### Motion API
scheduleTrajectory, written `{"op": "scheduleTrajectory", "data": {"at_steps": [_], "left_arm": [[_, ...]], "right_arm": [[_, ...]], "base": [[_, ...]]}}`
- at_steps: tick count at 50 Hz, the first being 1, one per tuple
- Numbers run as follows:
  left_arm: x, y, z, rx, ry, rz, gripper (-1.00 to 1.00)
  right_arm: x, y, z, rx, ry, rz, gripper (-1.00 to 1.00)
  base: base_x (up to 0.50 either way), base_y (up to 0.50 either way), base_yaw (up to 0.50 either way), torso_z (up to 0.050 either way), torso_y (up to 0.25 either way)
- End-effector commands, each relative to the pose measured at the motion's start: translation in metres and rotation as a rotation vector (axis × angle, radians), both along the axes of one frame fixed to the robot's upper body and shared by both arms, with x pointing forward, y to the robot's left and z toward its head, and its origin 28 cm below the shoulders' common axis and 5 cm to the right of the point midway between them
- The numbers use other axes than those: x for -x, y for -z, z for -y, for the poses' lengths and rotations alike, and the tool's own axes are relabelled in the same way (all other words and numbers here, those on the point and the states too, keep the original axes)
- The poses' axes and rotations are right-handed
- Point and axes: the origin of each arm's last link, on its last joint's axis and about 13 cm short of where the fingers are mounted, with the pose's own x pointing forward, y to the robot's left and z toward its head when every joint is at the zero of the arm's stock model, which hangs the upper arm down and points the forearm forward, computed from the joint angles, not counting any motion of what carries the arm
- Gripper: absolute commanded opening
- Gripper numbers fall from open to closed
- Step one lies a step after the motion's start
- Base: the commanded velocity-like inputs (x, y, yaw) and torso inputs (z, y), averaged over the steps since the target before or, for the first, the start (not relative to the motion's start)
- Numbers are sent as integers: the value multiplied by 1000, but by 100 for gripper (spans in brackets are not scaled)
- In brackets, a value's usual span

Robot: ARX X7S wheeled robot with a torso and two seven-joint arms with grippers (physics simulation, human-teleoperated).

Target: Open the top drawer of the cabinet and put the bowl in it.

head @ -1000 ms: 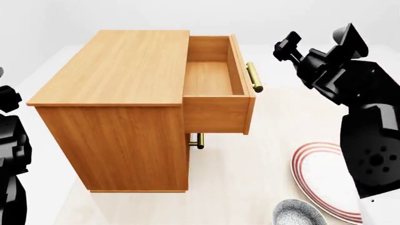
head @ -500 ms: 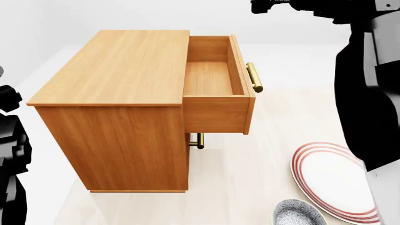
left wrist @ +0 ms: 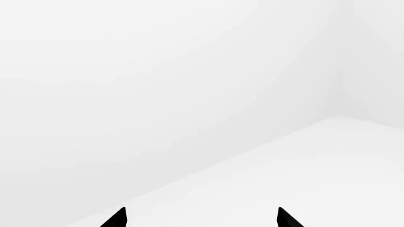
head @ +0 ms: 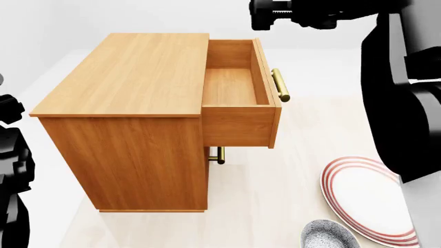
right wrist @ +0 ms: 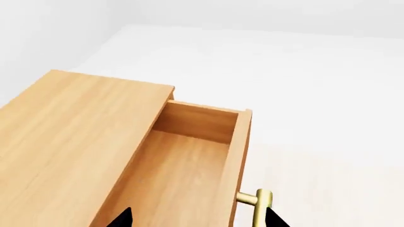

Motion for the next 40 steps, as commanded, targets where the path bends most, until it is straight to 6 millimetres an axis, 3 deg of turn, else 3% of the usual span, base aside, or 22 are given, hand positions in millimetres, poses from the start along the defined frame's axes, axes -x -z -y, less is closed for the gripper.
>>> {"op": "scheduleTrajectory", "data": {"at_steps": [1,40], "left_arm": [[0,0,0,-1,0,2,100],[0,1,0,0,-3,8,100]], "right_arm": [[7,5,-3,-2,10,-131,100],[-5,51,-7,99,36,-241,100]], "base": [[0,0,0,0,0],[0,0,0,0,0]]}}
